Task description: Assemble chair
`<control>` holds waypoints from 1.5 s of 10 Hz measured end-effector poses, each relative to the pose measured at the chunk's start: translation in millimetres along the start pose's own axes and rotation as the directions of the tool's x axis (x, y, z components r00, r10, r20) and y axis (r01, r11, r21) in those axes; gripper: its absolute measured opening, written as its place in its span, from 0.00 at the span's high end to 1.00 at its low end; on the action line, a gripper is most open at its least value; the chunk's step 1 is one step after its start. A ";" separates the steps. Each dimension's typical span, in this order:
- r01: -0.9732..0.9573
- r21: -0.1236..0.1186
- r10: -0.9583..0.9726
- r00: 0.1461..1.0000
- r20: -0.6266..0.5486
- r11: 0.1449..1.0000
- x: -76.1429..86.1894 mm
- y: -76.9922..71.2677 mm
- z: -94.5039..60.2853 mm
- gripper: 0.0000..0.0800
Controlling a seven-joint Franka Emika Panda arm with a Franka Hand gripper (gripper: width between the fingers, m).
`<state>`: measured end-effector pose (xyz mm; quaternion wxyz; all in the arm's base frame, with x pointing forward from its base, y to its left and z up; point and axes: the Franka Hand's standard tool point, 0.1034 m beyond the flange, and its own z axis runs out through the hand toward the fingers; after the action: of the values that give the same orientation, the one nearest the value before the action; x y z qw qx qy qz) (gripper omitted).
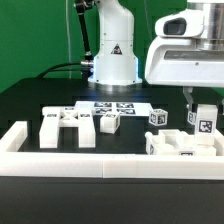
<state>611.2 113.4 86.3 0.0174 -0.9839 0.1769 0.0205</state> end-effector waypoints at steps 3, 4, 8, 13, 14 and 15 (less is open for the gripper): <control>-0.315 0.046 0.315 0.949 0.011 0.948 1.3 -3.2 0.1 0.64; -0.378 0.058 0.377 0.926 0.017 0.924 2.3 -3.8 0.1 0.64; -0.634 0.058 0.633 0.773 0.047 0.771 0.4 -7.9 0.8 0.64; -0.773 0.065 0.770 0.634 0.069 0.631 0.0 -12.8 1.2 0.56; -0.768 0.066 0.764 0.641 0.069 0.638 -0.1 -12.9 1.2 0.56; -0.742 0.068 0.739 0.671 0.066 0.667 -0.2 -13.1 1.2 0.33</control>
Offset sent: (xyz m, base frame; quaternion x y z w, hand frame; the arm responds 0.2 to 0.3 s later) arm -0.0011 -0.0034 -0.0028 0.0321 -0.0096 0.2105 0.9770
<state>615.5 125.8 85.5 0.0544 -0.8253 0.5610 0.0340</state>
